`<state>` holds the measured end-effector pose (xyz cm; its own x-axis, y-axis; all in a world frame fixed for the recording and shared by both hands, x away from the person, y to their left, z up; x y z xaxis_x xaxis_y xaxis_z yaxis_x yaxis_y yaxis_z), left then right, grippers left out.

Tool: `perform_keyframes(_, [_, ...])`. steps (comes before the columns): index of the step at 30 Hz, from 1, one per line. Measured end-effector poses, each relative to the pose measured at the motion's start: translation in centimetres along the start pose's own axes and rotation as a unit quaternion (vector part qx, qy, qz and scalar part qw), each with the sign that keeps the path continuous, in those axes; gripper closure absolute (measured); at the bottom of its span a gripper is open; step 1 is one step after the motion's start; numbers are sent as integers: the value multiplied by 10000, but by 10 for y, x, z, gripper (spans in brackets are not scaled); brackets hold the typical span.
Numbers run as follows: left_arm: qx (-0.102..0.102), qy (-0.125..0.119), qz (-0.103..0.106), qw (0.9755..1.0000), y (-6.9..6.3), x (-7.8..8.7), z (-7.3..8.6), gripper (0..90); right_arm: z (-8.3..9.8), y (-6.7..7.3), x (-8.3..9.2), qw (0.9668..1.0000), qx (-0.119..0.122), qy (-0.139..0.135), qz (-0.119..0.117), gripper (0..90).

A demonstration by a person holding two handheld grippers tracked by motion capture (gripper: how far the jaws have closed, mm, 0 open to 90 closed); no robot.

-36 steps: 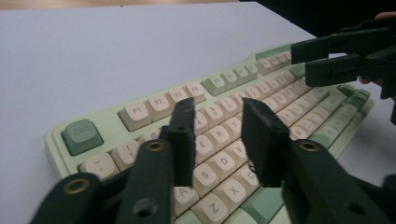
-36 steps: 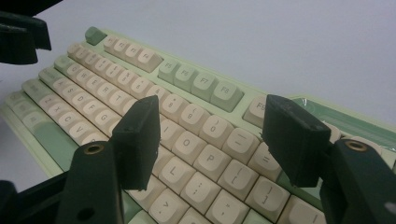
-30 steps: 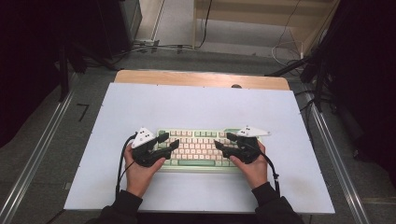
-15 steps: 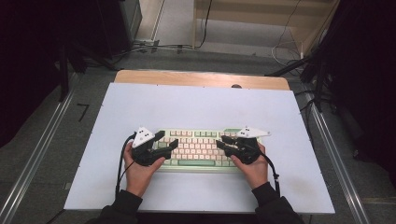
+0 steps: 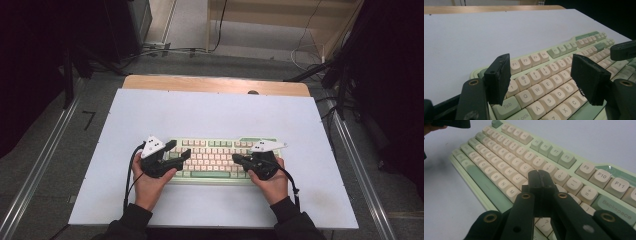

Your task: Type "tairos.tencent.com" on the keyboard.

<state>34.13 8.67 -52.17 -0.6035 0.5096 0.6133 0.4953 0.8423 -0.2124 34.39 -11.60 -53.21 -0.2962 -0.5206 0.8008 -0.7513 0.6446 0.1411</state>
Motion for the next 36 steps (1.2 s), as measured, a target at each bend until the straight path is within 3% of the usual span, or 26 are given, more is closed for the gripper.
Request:
perform_keyframes(3, [-4, -12, -3, 10000, 0, 1, 0, 328, 2, 1, 0, 10000, 16, 80, -5, 881])
perform_keyframes(8, [31, -16, 0, 10000, 1, 1, 0, 328, 12, 2, -7, 9990, 34, 443, -34, 881])
perform_keyframes(19, [28, -8, 6, 10000, 1, 1, 0, 327, 21, 3, -15, 9969, 56, 783, -37, 881])
perform_keyframes(23, [44, -26, 18, 10000, 1, 2, 0, 328, 15, 3, -8, 9987, 91, 497, -104, 881])
perform_keyframes(28, [35, -1, 27, 10000, 0, 0, 0, 328, 3, 1, 5, 9999, -8, -141, -93, 875])
perform_keyframes(30, [50, -18, 39, 10000, 0, 1, 0, 327, -1, -2, 8, 9993, -75, -355, -108, 750])
perform_keyframes(36, [34, 15, 36, 10000, 0, -1, 1, 327, -5, -16, 10, 9969, -485, -606, -84, 442])
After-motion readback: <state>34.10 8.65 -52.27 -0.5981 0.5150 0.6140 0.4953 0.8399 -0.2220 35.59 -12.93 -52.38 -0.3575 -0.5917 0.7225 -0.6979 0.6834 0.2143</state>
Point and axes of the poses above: each handheld gripper's, and its own axes: x roughly backward along the jaws, z roughly out of its underside, y roughly to its left, the point moved 10 cm from there along -x, roughly forward along the jaws, and after that the axes turned 15 degrees about y, right-handed, at the moved point
